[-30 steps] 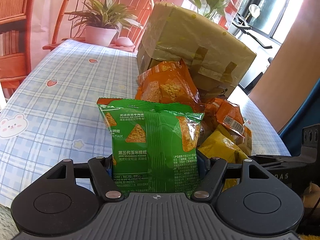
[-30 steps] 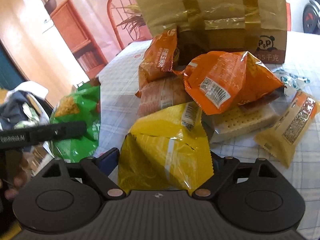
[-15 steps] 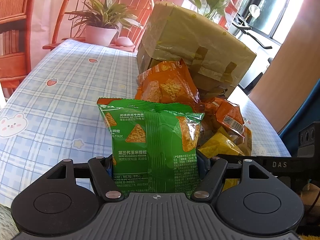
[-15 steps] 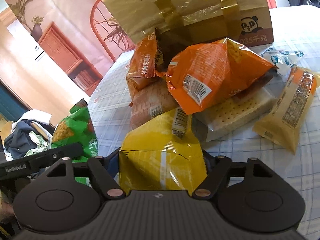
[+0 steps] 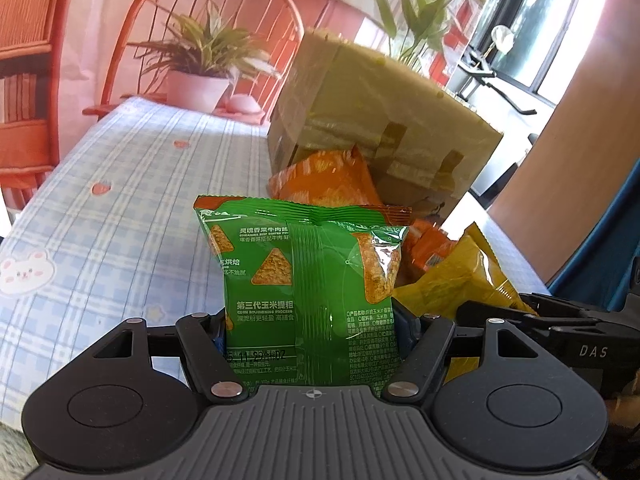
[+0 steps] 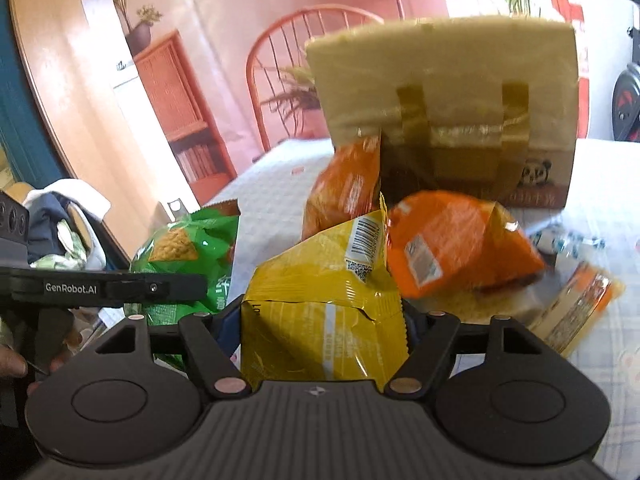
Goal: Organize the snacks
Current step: 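Carry the green bag and yellow bag with both tools over the box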
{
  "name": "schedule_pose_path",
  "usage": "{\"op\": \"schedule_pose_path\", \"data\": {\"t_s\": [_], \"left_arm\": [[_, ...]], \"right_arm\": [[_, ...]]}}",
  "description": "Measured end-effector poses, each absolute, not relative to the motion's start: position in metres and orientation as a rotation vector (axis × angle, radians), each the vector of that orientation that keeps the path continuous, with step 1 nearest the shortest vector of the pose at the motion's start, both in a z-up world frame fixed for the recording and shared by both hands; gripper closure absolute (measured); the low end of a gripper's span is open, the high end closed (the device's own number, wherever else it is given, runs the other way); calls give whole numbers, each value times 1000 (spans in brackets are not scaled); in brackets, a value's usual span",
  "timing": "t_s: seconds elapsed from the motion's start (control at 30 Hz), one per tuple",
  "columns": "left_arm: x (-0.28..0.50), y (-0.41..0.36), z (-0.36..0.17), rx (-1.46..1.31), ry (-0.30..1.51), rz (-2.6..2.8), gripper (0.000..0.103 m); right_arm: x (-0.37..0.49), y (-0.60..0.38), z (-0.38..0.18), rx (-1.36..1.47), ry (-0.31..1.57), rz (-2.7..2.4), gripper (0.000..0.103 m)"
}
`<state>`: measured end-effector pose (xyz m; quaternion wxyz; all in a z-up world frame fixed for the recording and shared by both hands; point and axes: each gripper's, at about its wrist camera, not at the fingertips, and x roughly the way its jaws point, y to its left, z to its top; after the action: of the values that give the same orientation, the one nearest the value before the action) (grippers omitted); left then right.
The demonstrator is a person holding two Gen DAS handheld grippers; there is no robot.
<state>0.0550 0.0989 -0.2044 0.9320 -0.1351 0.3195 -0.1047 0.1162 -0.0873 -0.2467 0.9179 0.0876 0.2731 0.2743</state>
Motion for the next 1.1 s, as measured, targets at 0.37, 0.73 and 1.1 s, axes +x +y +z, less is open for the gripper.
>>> {"op": "schedule_pose_path", "data": {"t_s": [0.37, 0.73, 1.1], "left_arm": [[83, 83, -148, -231, 522, -252, 30], [126, 62, -82, -210, 387, -257, 30], [174, 40, -40, -171, 347, -269, 29]], "right_arm": [[129, -126, -198, 238, 403, 507, 29], [165, -179, -131, 222, 225, 416, 29], [211, -206, -94, 191, 160, 388, 29]]}}
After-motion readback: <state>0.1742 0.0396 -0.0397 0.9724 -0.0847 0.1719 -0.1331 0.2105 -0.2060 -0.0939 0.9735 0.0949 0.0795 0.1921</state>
